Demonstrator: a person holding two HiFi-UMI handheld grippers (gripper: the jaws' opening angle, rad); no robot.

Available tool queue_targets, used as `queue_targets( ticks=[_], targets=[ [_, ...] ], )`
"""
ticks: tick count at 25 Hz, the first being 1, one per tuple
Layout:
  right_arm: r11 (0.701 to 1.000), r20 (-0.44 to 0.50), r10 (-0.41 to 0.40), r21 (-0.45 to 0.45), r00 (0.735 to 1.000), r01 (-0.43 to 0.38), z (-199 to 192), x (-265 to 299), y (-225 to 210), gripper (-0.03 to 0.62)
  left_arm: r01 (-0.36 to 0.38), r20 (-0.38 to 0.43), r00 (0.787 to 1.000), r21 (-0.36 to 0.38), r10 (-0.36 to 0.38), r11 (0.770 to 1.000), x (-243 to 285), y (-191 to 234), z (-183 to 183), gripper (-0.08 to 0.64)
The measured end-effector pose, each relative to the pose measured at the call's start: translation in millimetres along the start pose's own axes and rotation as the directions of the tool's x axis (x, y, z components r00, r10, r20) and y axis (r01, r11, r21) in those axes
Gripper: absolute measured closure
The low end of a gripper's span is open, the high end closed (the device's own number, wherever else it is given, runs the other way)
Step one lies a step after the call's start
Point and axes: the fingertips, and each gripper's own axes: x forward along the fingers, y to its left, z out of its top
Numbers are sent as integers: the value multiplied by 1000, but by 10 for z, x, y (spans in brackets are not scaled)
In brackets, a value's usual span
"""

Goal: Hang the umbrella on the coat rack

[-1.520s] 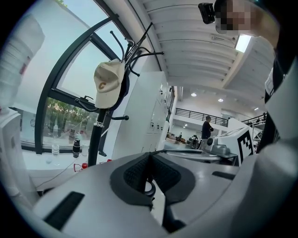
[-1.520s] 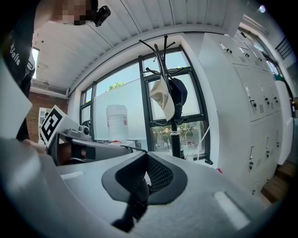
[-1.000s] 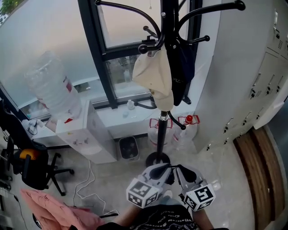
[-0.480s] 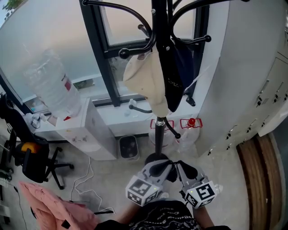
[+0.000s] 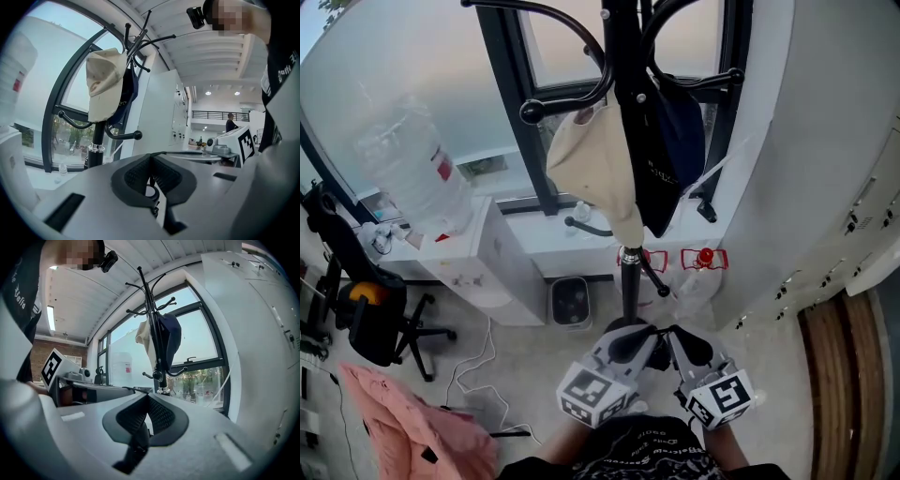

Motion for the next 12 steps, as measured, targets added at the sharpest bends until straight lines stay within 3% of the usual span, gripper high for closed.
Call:
queue_targets(
  ticks=[3, 6, 12],
  targets=[
    [1000, 4, 10, -8, 1000, -10, 56, 41, -18, 584, 0, -2, 1000, -2, 0, 1000, 32, 27, 82, 551],
    [1000, 13, 11, -10, 1000, -11, 117, 62, -55, 584, 7, -17, 1000, 40, -7, 999, 80, 46, 168, 551],
    [1000, 55, -7, -30, 998, 8, 331, 110, -135, 584, 11, 28, 1000, 69, -13, 998, 142, 49, 393, 551]
  ],
)
